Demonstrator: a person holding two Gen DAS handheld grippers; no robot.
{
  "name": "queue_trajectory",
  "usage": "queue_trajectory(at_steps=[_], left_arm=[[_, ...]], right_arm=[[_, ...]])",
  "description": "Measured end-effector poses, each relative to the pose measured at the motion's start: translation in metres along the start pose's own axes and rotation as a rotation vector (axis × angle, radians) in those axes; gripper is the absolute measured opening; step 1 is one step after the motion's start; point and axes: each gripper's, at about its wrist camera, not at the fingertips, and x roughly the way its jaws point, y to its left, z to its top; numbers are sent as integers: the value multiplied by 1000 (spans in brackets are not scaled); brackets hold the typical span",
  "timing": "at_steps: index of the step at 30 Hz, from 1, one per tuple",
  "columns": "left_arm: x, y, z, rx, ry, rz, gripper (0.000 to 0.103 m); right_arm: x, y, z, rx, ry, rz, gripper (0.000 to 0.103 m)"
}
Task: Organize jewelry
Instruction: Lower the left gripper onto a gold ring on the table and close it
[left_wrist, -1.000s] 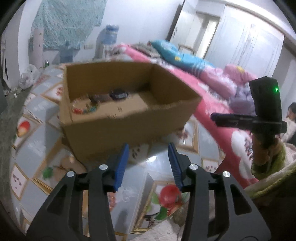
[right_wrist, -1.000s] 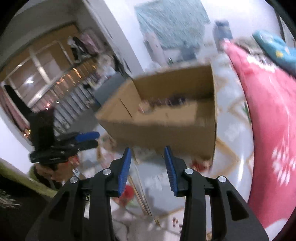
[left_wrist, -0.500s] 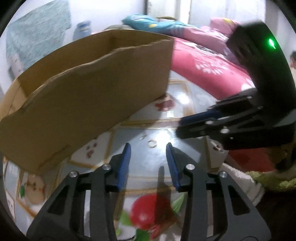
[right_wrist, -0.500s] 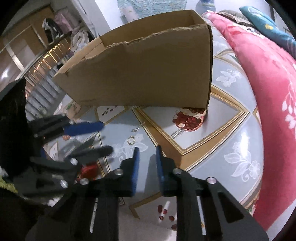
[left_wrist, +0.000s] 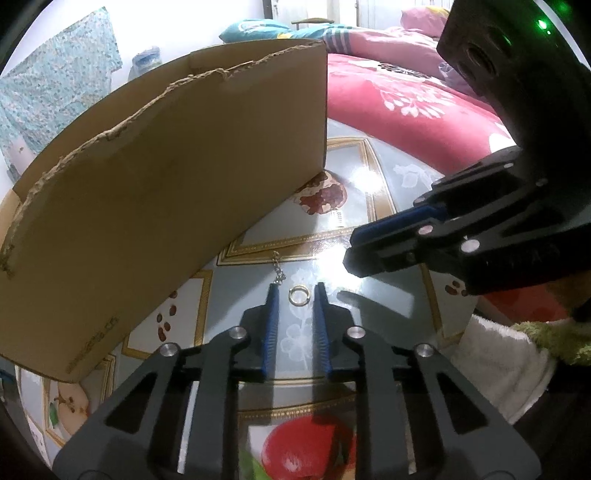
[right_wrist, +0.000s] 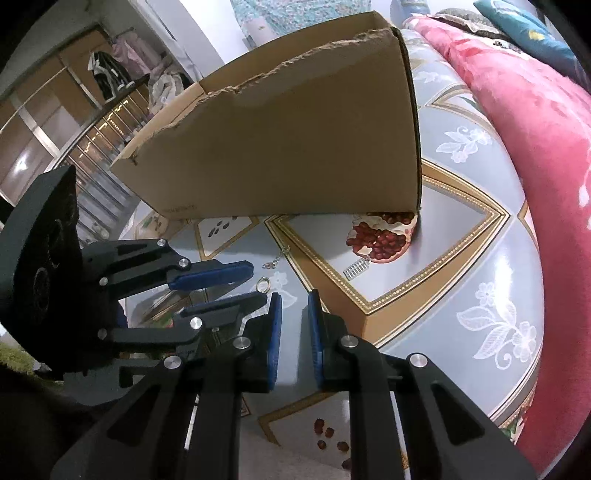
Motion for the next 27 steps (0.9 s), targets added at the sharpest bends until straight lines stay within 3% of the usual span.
queue_trajectory(at_steps=[2, 16, 25, 27], left_arm=[[1, 0, 2, 5, 2, -15, 10], [-4, 7, -2, -30, -6, -26, 9], [-21, 29, -14, -118, -12, 31, 9], [-23, 34, -17, -138, -12, 39, 9]], right_arm=[[-1, -3, 0, 5, 0, 1, 15], [-14, -4, 2, 7, -32, -7, 15], [2, 26, 11, -141, -29, -87, 16], [9, 33, 14, -191, -26, -110, 21]])
